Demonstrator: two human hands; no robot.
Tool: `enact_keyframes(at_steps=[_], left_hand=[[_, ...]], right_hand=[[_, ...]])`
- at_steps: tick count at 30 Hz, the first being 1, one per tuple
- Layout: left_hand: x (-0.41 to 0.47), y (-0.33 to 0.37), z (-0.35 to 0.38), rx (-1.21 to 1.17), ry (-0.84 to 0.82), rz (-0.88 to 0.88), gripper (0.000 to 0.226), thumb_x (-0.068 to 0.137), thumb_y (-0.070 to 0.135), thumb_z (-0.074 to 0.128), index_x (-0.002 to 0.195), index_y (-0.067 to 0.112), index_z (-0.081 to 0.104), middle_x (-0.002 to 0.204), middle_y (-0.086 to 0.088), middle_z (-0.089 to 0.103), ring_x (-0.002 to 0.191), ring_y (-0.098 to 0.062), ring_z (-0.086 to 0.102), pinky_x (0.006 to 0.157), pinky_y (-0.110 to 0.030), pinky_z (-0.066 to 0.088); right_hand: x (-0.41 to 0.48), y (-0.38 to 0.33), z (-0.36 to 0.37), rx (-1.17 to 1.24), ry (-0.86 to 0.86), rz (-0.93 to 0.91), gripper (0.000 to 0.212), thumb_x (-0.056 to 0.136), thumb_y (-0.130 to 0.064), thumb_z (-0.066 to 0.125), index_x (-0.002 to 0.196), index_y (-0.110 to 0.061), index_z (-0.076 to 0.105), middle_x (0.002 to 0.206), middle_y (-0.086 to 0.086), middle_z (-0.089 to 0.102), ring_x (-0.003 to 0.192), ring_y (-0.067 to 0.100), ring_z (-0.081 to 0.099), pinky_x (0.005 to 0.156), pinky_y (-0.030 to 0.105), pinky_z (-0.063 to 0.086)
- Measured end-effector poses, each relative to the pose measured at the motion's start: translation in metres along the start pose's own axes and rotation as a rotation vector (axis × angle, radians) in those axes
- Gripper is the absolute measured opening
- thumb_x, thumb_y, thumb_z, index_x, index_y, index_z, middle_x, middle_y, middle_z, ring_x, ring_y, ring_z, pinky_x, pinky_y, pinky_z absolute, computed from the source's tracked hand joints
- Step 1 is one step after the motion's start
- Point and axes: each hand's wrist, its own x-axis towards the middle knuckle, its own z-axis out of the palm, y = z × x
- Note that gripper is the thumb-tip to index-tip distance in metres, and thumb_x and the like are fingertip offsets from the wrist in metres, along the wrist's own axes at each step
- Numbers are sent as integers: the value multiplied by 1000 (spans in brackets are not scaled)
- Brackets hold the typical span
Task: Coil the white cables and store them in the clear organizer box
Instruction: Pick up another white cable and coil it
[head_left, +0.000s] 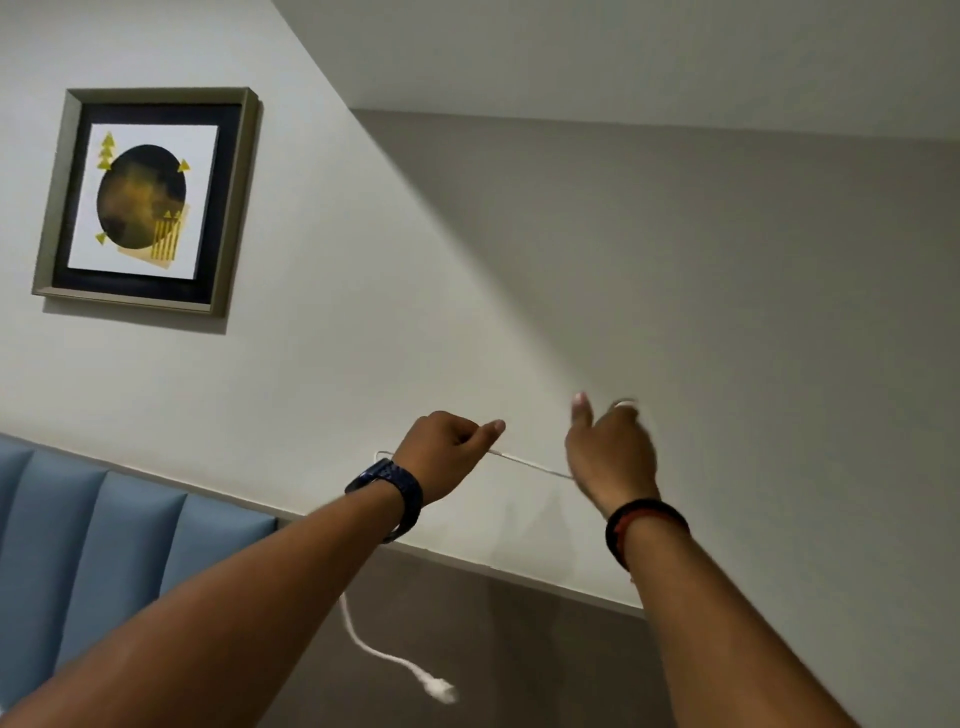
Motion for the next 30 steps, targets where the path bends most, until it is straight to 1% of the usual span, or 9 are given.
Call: enact_keyframes(at_steps=[4,10,14,17,21,23,25,27,30], left_hand=[[14,-4,-7,125,42,31,65,85,54,51,38,18,24,31,3,19,36,-12,17,47,-26,20],[20,-2,-4,-146,130,11,59,91,46,49,43,18,28,41,3,27,35,-4,32,44,-23,25],[7,13,25,-353,43,-23,51,92,25,46,41,22,40,36,8,39,40,-6,33,48,-24,27],[-3,14,38,-327,-91,-54,63,90,50,44,34,23,39,35,10,30,38,-9,23,45,-24,22],[-5,6,31,-210,-164,-75,68,84,64,45,33,20,33,38,11,24,39,-11,17,46,-23,21],[-4,4,24,-126,-167,-52,66,82,65,47,32,21,43,36,11,28,36,-8,20,45,-22,24],[0,4,15,-84,-114,-13,66,81,66,47,33,20,42,40,10,36,37,-9,25,46,-23,26],[8,3,6,-40,-25,34,67,81,65,47,38,16,34,44,1,35,40,-12,26,49,-26,25],[18,0,-6,69,47,86,65,84,63,46,42,17,26,41,2,26,42,-16,23,51,-29,24]], right_hand=[[-14,7,8,-225,-510,-41,75,88,-68,17,63,-12,59,64,3,65,57,17,56,59,28,40],[-30,-18,-10,700,-1178,-23,58,93,-56,34,51,-16,36,39,-5,27,39,12,21,47,25,19],[-40,-45,-18,1351,-1025,-107,33,91,-33,47,63,-15,46,46,-6,29,43,10,24,50,25,19],[-24,-58,-28,1599,-481,-102,19,87,-11,52,71,-17,44,51,-5,40,45,11,34,48,21,31],[10,-44,-41,1068,517,-30,16,84,-1,50,93,-13,44,71,-6,51,60,9,51,60,19,39],[16,-23,-35,596,731,-163,14,85,-9,51,99,-7,47,76,-7,51,71,18,59,68,22,40],[14,2,-21,57,605,-331,25,89,-25,52,98,-2,55,85,5,62,82,30,62,72,29,42],[8,21,-7,-335,189,-315,50,93,-49,37,96,-3,57,91,15,67,83,33,62,70,32,41],[-8,25,1,-296,-499,-136,73,88,-69,18,74,-10,59,65,7,63,58,22,56,64,30,43]])
